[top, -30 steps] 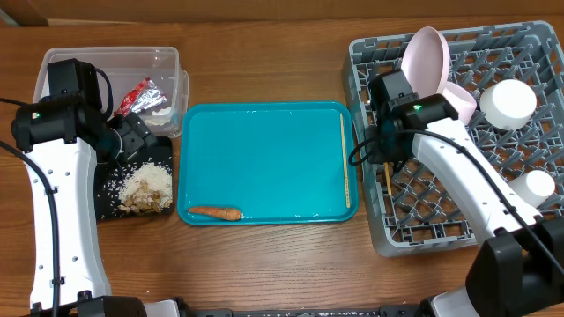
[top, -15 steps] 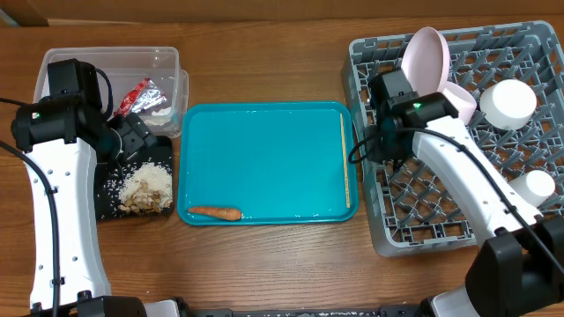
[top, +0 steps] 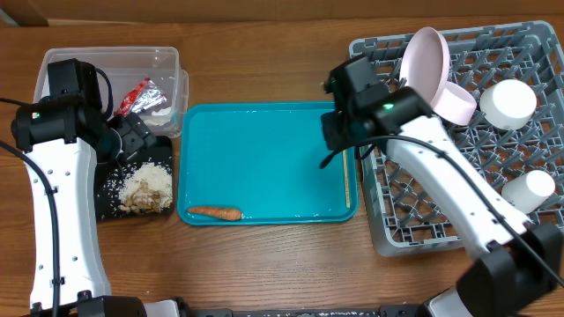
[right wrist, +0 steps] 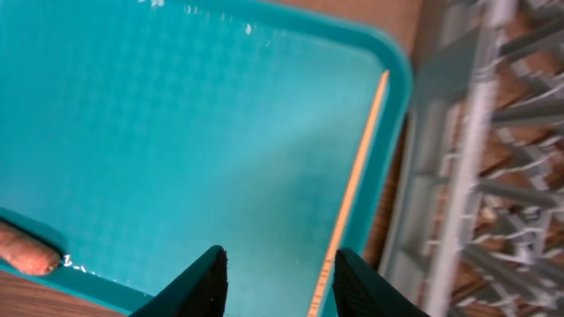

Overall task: Sort waste into correct bins and load items into the dishwasher
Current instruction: 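Grasp the wooden chopsticks on the teal tray with the right gripper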

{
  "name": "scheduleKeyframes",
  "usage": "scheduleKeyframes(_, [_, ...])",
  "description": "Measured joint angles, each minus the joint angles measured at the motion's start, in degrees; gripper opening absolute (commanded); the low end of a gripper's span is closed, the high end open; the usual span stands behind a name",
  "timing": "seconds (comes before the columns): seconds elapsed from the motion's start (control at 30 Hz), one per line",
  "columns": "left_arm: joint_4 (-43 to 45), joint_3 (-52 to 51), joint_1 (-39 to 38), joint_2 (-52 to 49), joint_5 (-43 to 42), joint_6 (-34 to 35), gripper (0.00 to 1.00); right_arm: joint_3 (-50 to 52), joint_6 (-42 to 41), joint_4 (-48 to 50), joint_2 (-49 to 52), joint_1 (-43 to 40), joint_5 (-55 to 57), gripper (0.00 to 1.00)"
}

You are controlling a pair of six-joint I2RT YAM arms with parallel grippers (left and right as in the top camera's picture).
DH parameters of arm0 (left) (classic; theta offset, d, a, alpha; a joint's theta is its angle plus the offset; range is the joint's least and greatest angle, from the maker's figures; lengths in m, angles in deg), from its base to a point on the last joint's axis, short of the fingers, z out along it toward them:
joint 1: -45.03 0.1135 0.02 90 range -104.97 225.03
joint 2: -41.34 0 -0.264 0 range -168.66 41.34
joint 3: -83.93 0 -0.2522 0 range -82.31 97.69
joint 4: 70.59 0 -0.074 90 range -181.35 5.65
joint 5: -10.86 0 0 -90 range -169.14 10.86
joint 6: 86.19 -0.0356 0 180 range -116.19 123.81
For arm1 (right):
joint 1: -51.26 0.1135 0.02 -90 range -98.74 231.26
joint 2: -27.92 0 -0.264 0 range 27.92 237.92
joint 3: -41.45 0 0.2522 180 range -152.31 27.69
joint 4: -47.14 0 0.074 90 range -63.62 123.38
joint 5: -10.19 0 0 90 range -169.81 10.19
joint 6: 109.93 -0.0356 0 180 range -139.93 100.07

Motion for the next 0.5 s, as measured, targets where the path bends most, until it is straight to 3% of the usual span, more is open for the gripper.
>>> scheduleKeyframes(0.5, [0.0,0.0,0.0,0.0,0.0,0.0,0.92,1.5,-10.0,-1.2,18.4,0.7,5.2,0.42])
